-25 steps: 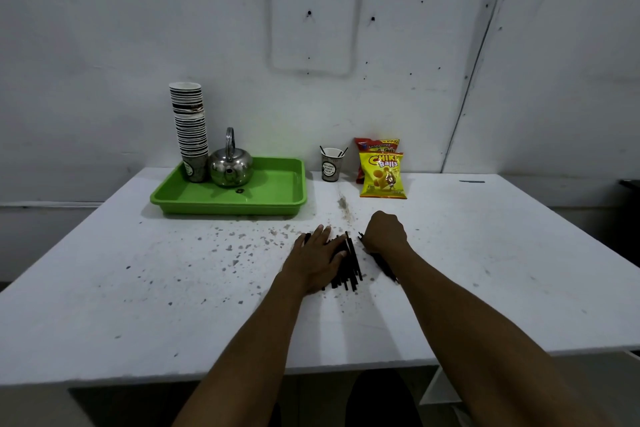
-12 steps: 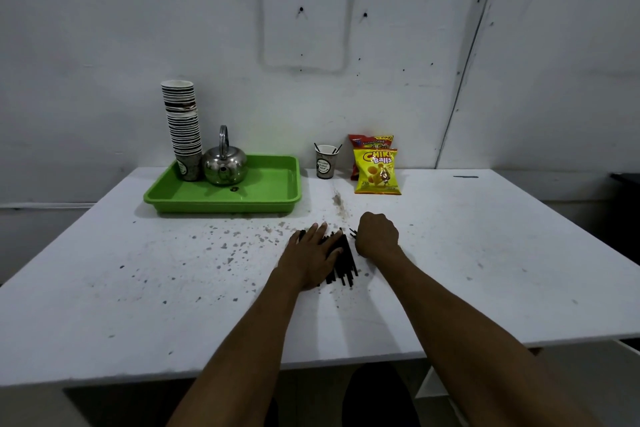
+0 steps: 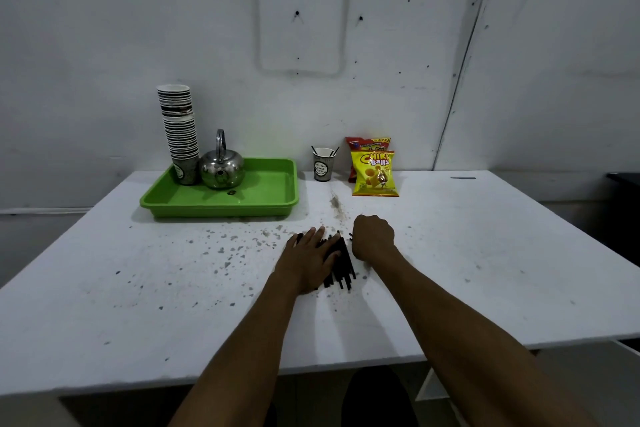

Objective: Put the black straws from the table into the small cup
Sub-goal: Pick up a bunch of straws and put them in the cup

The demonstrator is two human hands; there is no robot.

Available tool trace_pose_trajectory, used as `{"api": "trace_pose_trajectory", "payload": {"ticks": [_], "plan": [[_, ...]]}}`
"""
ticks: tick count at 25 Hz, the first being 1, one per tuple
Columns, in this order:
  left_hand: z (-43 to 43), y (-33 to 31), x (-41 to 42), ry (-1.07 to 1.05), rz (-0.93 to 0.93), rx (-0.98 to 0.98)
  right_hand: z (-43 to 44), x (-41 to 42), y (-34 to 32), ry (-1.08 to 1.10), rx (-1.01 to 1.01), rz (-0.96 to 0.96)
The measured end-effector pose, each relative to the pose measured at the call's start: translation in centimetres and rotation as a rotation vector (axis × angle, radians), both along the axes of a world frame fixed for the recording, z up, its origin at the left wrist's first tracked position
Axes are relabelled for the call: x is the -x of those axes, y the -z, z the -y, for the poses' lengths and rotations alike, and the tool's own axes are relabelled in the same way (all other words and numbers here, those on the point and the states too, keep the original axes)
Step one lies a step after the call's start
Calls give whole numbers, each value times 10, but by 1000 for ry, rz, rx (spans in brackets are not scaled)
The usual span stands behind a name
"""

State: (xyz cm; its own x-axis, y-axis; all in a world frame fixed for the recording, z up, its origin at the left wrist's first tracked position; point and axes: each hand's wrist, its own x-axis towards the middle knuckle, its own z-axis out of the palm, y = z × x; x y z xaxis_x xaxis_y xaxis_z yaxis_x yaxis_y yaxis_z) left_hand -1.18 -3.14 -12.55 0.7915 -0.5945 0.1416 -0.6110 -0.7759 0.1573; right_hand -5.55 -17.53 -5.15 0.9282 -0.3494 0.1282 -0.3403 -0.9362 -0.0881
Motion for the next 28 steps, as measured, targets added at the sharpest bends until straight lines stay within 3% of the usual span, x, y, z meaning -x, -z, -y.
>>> {"api": "trace_pose_trajectory", "payload": {"ticks": [8,21,24,28], "plan": [[0,2,-1,-6,2,7,1,2,-4,-52,89,-7],[1,2,-2,-4,-4,15,10,3,4,-18,43,-13],[1,3,-3,-6,-15,24,15,-1,-1,17,-56,36],[1,5,-4,-16,-25,53,25,-15,-10,92,-377,228]]}}
